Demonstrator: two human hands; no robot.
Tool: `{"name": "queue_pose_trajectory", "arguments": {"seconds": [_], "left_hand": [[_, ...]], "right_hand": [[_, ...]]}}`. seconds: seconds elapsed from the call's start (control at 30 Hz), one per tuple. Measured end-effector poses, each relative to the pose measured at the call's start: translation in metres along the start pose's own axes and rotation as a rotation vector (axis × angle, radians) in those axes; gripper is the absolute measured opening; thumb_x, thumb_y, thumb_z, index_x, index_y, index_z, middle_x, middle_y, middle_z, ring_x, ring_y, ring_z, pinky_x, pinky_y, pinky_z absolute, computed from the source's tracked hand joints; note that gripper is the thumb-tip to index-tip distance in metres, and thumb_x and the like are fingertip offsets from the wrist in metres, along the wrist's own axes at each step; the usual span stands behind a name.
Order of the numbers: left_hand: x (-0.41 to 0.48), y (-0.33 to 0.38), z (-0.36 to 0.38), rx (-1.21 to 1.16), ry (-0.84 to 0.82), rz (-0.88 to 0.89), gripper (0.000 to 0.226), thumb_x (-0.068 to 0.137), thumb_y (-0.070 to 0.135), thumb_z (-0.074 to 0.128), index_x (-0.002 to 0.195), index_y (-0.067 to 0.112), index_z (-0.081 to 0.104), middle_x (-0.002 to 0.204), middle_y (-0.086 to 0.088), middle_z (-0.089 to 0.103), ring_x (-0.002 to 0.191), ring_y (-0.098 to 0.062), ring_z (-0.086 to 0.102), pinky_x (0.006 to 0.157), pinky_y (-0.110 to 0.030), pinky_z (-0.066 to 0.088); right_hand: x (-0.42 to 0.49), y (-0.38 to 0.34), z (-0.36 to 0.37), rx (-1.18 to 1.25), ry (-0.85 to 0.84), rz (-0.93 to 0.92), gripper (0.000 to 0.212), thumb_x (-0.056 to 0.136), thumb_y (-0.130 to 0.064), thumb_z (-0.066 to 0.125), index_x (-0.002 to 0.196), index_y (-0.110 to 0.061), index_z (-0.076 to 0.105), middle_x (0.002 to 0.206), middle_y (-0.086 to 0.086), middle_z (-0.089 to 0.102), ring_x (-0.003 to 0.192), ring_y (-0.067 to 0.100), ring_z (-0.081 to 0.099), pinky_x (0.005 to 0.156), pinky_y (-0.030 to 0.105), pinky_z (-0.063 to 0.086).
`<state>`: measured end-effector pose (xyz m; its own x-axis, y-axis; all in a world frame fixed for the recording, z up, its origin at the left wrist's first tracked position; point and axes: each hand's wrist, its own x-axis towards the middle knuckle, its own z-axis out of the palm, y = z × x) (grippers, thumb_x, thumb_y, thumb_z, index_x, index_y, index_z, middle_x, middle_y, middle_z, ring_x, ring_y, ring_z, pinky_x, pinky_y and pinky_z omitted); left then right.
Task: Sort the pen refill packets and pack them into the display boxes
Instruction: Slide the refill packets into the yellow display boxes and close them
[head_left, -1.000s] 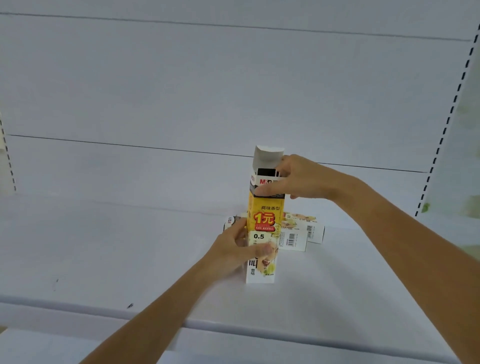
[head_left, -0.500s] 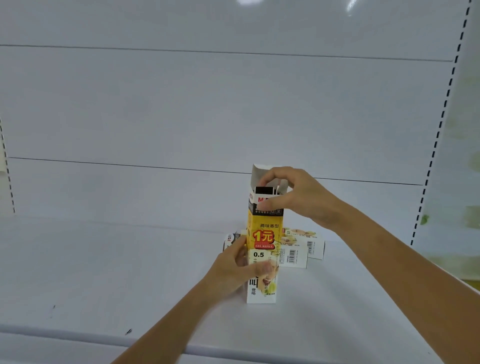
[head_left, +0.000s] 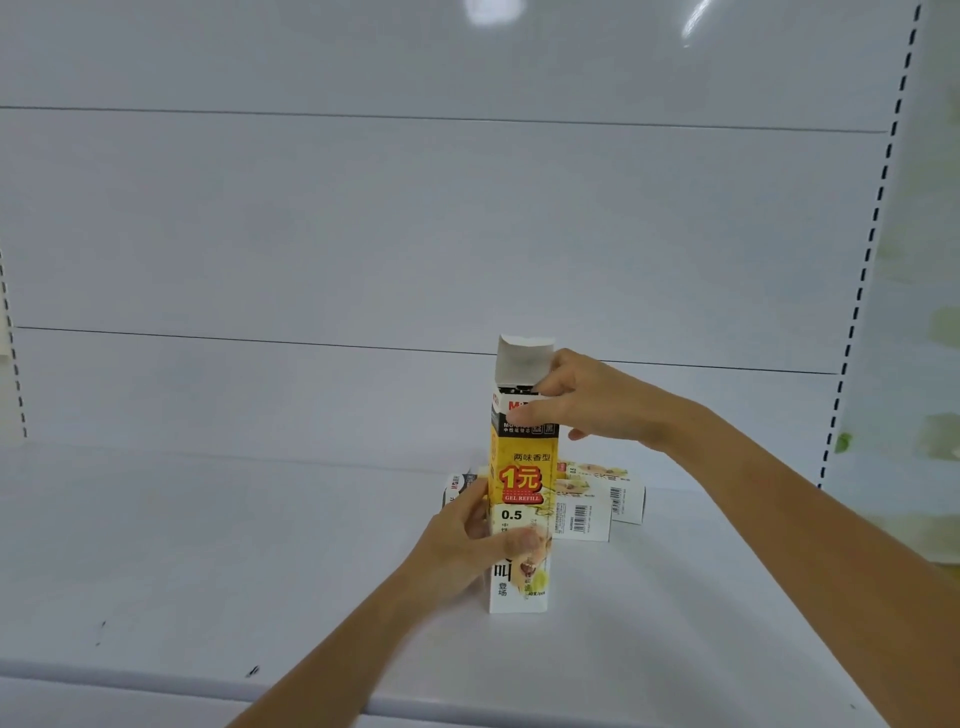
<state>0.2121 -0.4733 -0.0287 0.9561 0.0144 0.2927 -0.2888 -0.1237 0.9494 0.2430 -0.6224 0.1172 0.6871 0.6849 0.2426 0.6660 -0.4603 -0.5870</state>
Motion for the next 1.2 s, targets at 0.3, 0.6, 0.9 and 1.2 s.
{"name": "queue_pose_trajectory", "arguments": {"seconds": [0.3, 0.6, 0.9, 1.2], "left_hand": [[-0.003, 0.001, 0.001, 0.003, 0.001, -0.008, 0.055, 0.066, 0.027, 0.076, 0.117, 0.022, 0.055, 0.105, 0.012, 0.071, 0.096, -0.009, 0.068, 0.077, -0.028, 0.056], [-0.005, 0.041, 0.0, 0.279, 0.188, 0.281, 0.077, 0.074, 0.039, 0.073, 0.121, 0.061, 0.015, 0.12, 0.019, 0.05, 0.104, -0.002, 0.059, 0.075, -0.013, 0.05], [0.014, 0.062, -0.01, 0.383, 0.102, 0.277, 0.056, 0.085, 0.017, 0.066, 0.11, 0.052, 0.031, 0.106, 0.001, 0.063, 0.096, -0.016, 0.064, 0.079, -0.032, 0.058], [0.006, 0.03, -0.008, 0.222, 0.122, 0.169, 0.072, 0.07, 0.042, 0.072, 0.116, 0.063, 0.021, 0.107, 0.002, 0.065, 0.091, -0.011, 0.068, 0.071, -0.025, 0.057]], "right_hand": [[0.002, 0.014, 0.003, 0.212, 0.022, -0.012, 0.019, 0.082, -0.021, 0.068, 0.098, -0.012, 0.069, 0.106, -0.002, 0.067, 0.101, 0.015, 0.062, 0.088, 0.037, 0.053], [-0.003, 0.038, 0.005, 0.747, 0.133, -0.113, 0.03, 0.096, -0.018, 0.046, 0.121, -0.027, 0.058, 0.122, 0.0, 0.061, 0.106, 0.017, 0.062, 0.09, 0.039, 0.052], [0.011, 0.032, 0.014, 0.708, 0.308, -0.052, 0.034, 0.086, -0.006, 0.06, 0.116, -0.019, 0.05, 0.105, 0.01, 0.066, 0.095, 0.021, 0.063, 0.079, 0.035, 0.052], [0.006, 0.045, 0.017, 0.792, 0.218, -0.253, 0.023, 0.078, -0.025, 0.069, 0.097, -0.012, 0.071, 0.101, 0.004, 0.07, 0.096, 0.014, 0.064, 0.075, 0.023, 0.052]]}}
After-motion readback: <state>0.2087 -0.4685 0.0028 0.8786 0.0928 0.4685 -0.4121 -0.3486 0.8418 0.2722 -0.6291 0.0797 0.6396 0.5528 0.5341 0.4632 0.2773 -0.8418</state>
